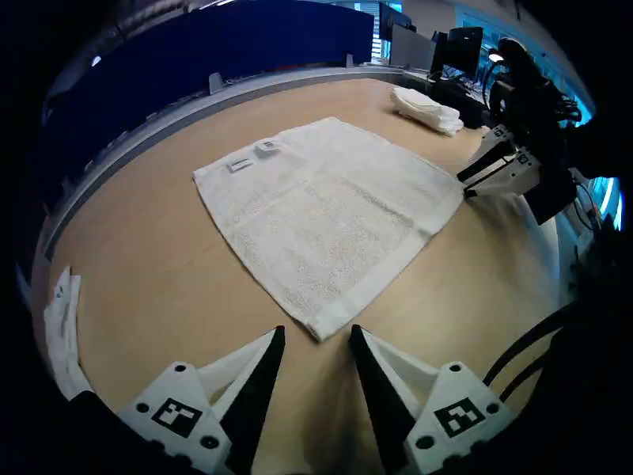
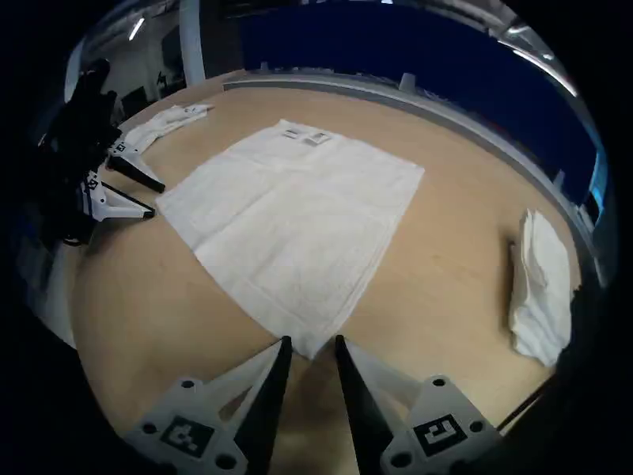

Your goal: Fold towel

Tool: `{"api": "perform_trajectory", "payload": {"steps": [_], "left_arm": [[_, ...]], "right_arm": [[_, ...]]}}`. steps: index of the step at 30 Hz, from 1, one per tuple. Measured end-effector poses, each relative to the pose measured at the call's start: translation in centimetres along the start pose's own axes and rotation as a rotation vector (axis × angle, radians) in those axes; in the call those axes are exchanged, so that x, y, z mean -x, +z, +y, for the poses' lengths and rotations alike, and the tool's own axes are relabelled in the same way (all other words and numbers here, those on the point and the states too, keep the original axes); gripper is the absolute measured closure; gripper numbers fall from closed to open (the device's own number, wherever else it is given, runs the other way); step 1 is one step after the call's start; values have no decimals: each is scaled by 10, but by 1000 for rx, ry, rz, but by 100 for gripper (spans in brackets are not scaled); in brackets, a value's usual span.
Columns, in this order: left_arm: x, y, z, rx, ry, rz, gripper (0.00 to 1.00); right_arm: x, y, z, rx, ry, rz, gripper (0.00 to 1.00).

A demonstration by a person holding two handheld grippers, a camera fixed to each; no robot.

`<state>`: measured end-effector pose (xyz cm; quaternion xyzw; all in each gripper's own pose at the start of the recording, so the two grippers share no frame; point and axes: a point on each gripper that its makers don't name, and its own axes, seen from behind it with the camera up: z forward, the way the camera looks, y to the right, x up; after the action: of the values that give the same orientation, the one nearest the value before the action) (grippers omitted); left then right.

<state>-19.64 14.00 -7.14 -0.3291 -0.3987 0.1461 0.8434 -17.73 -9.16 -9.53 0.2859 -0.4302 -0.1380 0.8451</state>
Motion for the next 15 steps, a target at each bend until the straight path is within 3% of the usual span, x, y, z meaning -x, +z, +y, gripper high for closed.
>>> {"api": "perform_trajectory", "payload": {"steps": [8, 10, 15], "left_arm": [[0, 2, 2, 0, -2, -4, 49], [-1, 1, 1, -4, -1, -7, 62], [-2, 2, -1, -16, -3, -12, 80]], "right_arm": [[0, -1, -3, -5, -9, -6, 71], [0, -1, -4, -6, -9, -7, 73], [1, -2, -6, -11, -7, -9, 80]]}}
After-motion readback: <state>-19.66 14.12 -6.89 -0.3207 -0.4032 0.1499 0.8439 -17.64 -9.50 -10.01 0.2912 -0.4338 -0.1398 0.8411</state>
